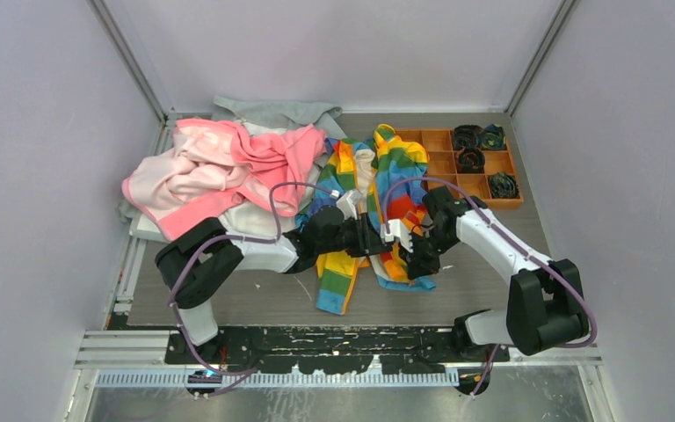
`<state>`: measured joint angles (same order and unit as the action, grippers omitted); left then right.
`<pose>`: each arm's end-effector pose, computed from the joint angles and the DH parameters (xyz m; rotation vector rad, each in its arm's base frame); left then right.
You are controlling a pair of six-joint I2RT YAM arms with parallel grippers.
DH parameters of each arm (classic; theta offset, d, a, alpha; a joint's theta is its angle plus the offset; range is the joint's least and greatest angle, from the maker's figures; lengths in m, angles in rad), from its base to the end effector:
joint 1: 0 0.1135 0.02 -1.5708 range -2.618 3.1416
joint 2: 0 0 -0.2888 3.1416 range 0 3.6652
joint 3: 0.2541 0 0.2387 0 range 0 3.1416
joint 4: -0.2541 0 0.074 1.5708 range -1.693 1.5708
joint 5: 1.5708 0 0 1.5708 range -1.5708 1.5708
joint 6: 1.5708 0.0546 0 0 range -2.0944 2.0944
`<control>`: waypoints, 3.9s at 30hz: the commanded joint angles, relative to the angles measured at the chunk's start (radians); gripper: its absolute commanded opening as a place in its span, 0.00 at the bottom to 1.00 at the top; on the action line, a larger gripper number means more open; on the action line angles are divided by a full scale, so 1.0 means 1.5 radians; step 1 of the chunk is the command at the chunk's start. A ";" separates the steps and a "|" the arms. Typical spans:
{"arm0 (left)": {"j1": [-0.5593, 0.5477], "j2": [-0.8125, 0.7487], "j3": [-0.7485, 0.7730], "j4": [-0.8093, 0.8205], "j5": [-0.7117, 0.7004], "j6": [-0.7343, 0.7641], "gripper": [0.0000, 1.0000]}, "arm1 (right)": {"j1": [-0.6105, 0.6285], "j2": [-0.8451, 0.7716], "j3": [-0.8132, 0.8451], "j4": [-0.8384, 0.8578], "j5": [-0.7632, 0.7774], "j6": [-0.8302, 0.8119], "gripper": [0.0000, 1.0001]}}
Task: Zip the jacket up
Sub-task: Adjust the zipper on the jacket.
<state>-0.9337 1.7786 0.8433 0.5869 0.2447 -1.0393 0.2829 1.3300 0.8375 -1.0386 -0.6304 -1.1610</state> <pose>0.2180 -0.3168 0.2024 0.0744 2.2424 -1.4581 0.1713 0.0833 0.2196 -1.8191 2.0392 0.7835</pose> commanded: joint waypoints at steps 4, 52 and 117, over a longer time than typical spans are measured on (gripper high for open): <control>0.002 0.013 0.018 0.026 0.013 0.001 0.36 | 0.010 0.006 0.000 0.026 0.012 0.026 0.03; -0.005 0.057 0.044 0.015 -0.012 -0.045 0.54 | 0.015 0.011 -0.003 0.065 0.031 0.074 0.07; -0.005 0.296 0.218 0.238 -0.114 -0.048 0.00 | -0.122 0.047 0.046 0.085 0.193 0.209 0.14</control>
<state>-0.9535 2.2139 1.1313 0.8841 0.1081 -1.1404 0.1104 1.4101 0.8654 -0.9222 -0.3477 -0.8780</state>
